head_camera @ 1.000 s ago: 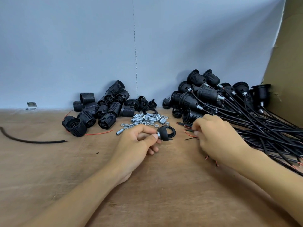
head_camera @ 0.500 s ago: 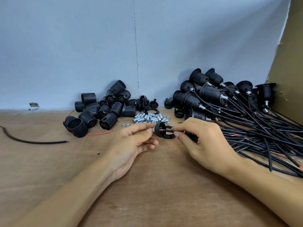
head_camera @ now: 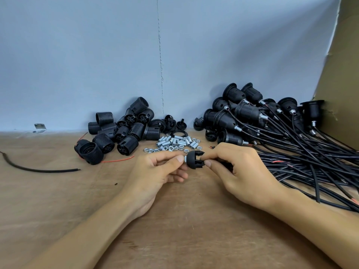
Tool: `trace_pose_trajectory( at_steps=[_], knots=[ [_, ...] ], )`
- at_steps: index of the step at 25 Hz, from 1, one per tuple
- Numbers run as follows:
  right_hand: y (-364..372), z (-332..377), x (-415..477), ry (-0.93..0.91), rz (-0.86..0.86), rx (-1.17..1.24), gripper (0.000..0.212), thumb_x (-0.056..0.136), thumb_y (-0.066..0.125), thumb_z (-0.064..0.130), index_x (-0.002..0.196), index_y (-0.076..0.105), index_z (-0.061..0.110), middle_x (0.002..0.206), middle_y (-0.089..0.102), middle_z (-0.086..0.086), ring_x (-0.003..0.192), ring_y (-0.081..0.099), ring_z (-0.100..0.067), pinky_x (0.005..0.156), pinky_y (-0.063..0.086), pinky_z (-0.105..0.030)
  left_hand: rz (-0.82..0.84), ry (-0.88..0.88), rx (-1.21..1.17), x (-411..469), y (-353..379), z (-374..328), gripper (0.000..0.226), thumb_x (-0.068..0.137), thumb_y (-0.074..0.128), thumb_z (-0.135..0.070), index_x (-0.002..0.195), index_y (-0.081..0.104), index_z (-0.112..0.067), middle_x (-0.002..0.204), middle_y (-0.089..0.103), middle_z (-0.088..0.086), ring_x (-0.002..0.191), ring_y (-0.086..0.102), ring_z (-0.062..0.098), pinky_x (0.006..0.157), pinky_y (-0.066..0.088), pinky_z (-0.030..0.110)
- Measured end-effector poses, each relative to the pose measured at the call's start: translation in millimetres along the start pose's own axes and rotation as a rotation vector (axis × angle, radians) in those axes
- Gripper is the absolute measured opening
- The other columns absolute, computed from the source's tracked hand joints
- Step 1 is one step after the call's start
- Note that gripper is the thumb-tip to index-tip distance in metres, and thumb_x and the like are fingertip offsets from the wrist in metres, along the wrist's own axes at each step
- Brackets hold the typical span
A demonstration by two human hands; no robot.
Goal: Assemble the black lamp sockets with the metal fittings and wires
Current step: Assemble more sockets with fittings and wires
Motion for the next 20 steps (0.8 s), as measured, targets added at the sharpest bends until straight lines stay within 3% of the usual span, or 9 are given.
trace_pose_trajectory(
  at_steps=[4, 6, 9, 12, 16, 20],
  knots=[
    [9, 13, -1, -0.079, 0.049, -0.105, 0.013, 0.094, 0.063, 0.012, 0.105, 0.070, 0.016, 0.090, 0.050, 0.019, 0.081, 0.045, 0.009, 0.078, 0.034, -0.004, 0.074, -0.068, 0.018, -1, 7, 3, 0.016, 0.083, 0.070, -0.017, 0.086, 0.074, -0.002, 0.071, 0.069, 0.013, 0.057, 0.064, 0.018, 0.054, 0.054, 0.023],
    [8, 9, -2, -0.014, 0.036, -0.059, 0.015, 0.093, 0.067, 0.017, 0.107, 0.066, 0.022, 0.089, 0.053, 0.022, 0.079, 0.049, 0.008, 0.075, 0.037, -0.003, 0.086, -0.067, 0.018, -1, 9, 3, 0.018, 0.078, 0.072, -0.018, 0.085, 0.075, -0.003, 0.072, 0.070, 0.013, 0.057, 0.065, 0.017, 0.054, 0.054, 0.023],
    [-1, -9, -1, 0.136, 0.014, -0.069, 0.019, 0.092, 0.060, 0.038, 0.111, 0.057, 0.034, 0.092, 0.058, 0.023, 0.085, 0.057, -0.002, 0.068, 0.045, -0.013, 0.009, -0.041, -0.067, 1, 0, 2, 0.015, 0.075, 0.073, -0.017, 0.082, 0.079, -0.006, 0.075, 0.071, 0.013, 0.060, 0.066, 0.016, 0.057, 0.055, 0.022],
    [1, -31, -3, 0.229, 0.090, -0.202, 0.010, 0.093, 0.053, 0.038, 0.103, 0.057, 0.037, 0.087, 0.062, 0.022, 0.081, 0.058, -0.003, 0.070, 0.048, -0.026, -0.041, -0.036, -0.124, 4, -7, 1, 0.016, 0.072, 0.075, -0.018, 0.080, 0.081, -0.006, 0.076, 0.071, 0.012, 0.062, 0.066, 0.016, 0.059, 0.057, 0.023],
    [14, -28, -5, 0.204, 0.119, -0.027, 0.010, 0.097, 0.059, 0.021, 0.097, 0.065, 0.029, 0.076, 0.060, 0.022, 0.079, 0.057, 0.005, 0.066, 0.039, -0.009, -0.007, -0.052, -0.118, 2, -4, 0, 0.018, 0.070, 0.078, -0.020, 0.082, 0.082, -0.007, 0.075, 0.071, 0.010, 0.062, 0.067, 0.016, 0.059, 0.056, 0.023],
    [11, -29, -4, 0.260, 0.033, 0.126, 0.013, 0.096, 0.062, 0.018, 0.106, 0.063, 0.026, 0.077, 0.067, 0.013, 0.081, 0.064, -0.004, 0.066, 0.040, -0.007, -0.050, -0.021, -0.122, 3, -9, -1, 0.020, 0.069, 0.078, -0.017, 0.083, 0.081, -0.004, 0.075, 0.070, 0.012, 0.063, 0.067, 0.017, 0.061, 0.057, 0.023]
  ],
)
Point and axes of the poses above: each hand's wrist, its own x-axis towards the middle knuckle, its own y-axis out of the palm, z = x × y, the point moved 10 cm from there along x, towards the middle knuckle
